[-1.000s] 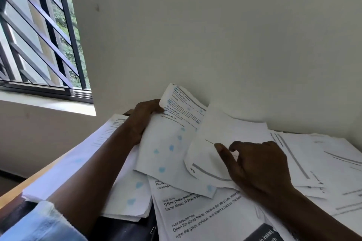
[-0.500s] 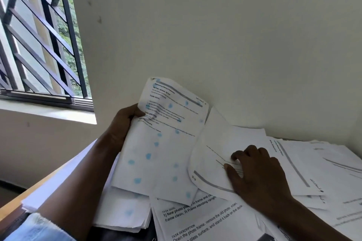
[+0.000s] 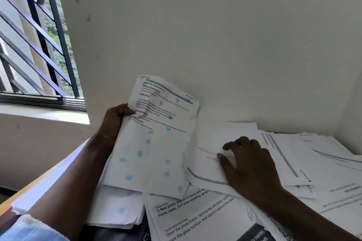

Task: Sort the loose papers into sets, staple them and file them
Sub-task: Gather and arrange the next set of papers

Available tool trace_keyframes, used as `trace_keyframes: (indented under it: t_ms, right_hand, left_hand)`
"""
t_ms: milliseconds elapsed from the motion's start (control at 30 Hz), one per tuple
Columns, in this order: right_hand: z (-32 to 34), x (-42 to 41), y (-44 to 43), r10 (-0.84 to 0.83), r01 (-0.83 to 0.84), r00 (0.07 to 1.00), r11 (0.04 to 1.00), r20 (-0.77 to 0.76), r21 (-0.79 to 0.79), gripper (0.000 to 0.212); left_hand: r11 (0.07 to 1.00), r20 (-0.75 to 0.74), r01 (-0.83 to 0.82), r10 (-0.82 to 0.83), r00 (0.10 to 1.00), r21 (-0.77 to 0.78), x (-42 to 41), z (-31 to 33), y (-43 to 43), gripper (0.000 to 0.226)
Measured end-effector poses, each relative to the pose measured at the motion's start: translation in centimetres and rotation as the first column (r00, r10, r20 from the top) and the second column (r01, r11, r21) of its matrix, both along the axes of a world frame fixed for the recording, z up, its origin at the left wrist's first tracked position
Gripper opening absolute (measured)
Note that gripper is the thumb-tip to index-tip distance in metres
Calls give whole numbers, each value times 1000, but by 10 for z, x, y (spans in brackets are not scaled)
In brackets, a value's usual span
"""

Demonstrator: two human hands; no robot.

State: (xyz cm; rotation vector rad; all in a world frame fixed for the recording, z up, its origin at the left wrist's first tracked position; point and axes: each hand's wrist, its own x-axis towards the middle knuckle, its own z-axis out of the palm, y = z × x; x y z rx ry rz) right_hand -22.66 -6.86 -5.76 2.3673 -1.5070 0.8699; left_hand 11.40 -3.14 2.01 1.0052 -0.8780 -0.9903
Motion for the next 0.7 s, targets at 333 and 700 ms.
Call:
trace_keyframes:
  t_ms: [333, 700]
  right_hand:
    - [51, -28, -14, 329, -441, 876, 842, 353, 310, 22]
    - [61, -5, 27, 300, -39, 900, 778, -317, 627, 107]
  left_hand:
    - [935, 391, -231, 113, 913, 270, -10, -4, -6, 32]
    - [918, 510, -323, 170, 843, 229, -17, -1, -7, 26]
